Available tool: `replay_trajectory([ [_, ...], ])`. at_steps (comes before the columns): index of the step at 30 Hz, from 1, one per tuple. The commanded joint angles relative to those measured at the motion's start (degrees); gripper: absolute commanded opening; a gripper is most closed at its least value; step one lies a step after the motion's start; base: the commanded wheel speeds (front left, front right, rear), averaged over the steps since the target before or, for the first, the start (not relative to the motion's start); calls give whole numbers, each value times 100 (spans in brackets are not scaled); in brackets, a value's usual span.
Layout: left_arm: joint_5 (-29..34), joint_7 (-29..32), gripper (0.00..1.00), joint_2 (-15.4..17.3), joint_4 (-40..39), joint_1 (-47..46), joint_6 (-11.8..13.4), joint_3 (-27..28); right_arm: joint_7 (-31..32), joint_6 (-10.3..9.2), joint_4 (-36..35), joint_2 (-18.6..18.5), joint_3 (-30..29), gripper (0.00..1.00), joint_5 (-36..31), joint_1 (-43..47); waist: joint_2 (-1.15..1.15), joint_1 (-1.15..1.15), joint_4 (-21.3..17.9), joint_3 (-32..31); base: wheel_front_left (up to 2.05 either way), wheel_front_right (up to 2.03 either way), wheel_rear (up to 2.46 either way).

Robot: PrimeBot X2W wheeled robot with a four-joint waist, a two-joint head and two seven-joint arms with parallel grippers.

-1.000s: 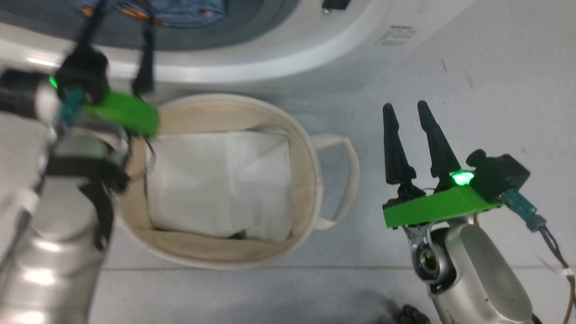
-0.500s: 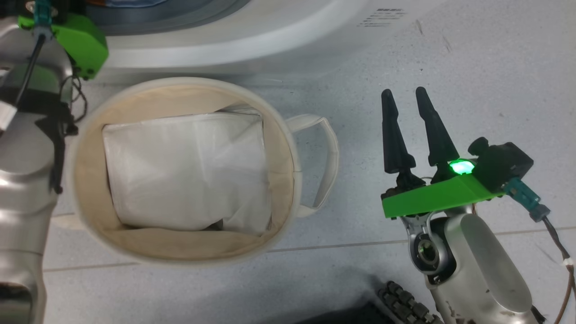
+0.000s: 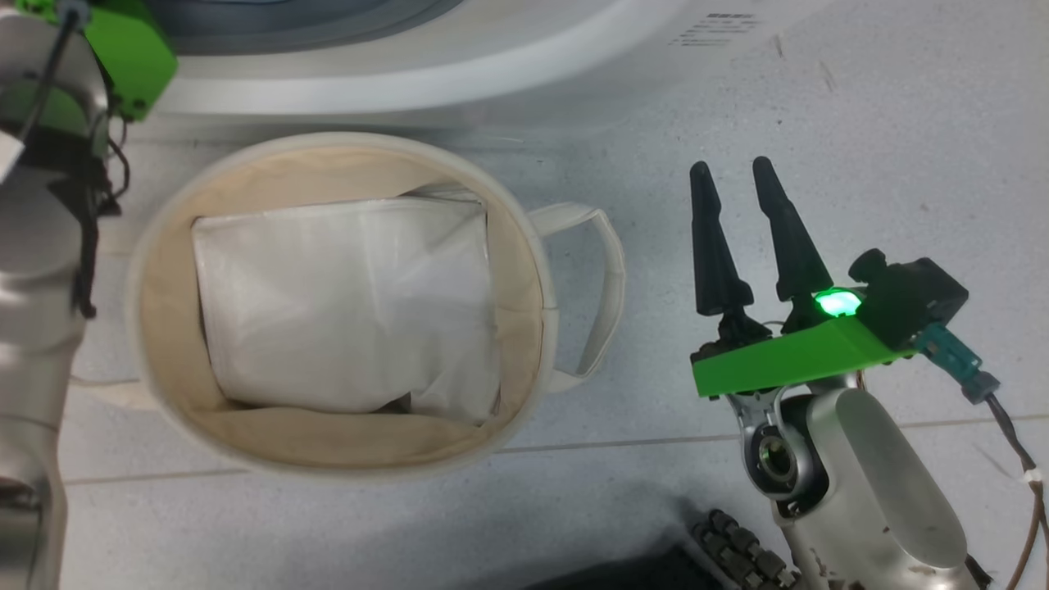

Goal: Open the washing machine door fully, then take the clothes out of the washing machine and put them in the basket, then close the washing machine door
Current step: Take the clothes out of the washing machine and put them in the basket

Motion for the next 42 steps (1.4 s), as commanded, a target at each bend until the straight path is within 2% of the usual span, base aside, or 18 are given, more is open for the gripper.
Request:
replay_trajectory([
  [1,25,2,100,293,13,-244,-15,92,-70,2,-193,22,108,100,-30,18,0,0,8,34,0,0,0],
  [2,8,-4,100,292,78,-291,-20,92,-70,2,-197,22,108,100,-36,9,0,0,10,51,0,0,0],
  [3,5,-20,80,296,138,-339,-21,82,-70,2,-202,22,109,100,-40,-1,0,0,12,70,0,0,0],
  [4,1,-43,7,298,188,-391,-24,71,-70,2,-210,22,114,100,-41,-14,0,0,11,94,0,0,0],
  [5,-6,-75,0,302,235,-438,-19,65,-70,2,-216,22,120,100,-40,-29,0,0,10,114,0,0,0],
  [11,-199,-589,0,204,404,-609,71,110,-70,2,-196,22,90,100,-66,-95,0,0,78,128,0,0,0],
  [14,-405,-1047,0,114,372,-554,137,222,-70,2,-167,22,82,100,-103,-95,0,0,156,15,0,0,0],
  [20,-902,-1625,0,-193,-151,-116,191,435,-70,2,-83,22,31,100,-248,-20,0,0,454,-407,0,0,0],
  [24,-1129,-1651,0,-330,-1411,488,240,459,-70,2,-8,22,-3,100,-352,61,0,0,702,-770,0,0,0],
  [25,-1129,-1651,0,-330,-1411,488,240,459,-70,2,-8,22,-3,100,-352,61,0,0,702,-770,0,0,0],
  [34,-1409,-1654,0,-440,-4269,2179,354,466,-70,2,196,22,-15,100,-529,362,0,0,1145,-1553,0,0,0],
  [42,-1500,-1655,0,-568,-5880,3185,355,473,-70,2,319,22,-65,100,-510,645,0,0,1326,-2196,0,0,0],
])
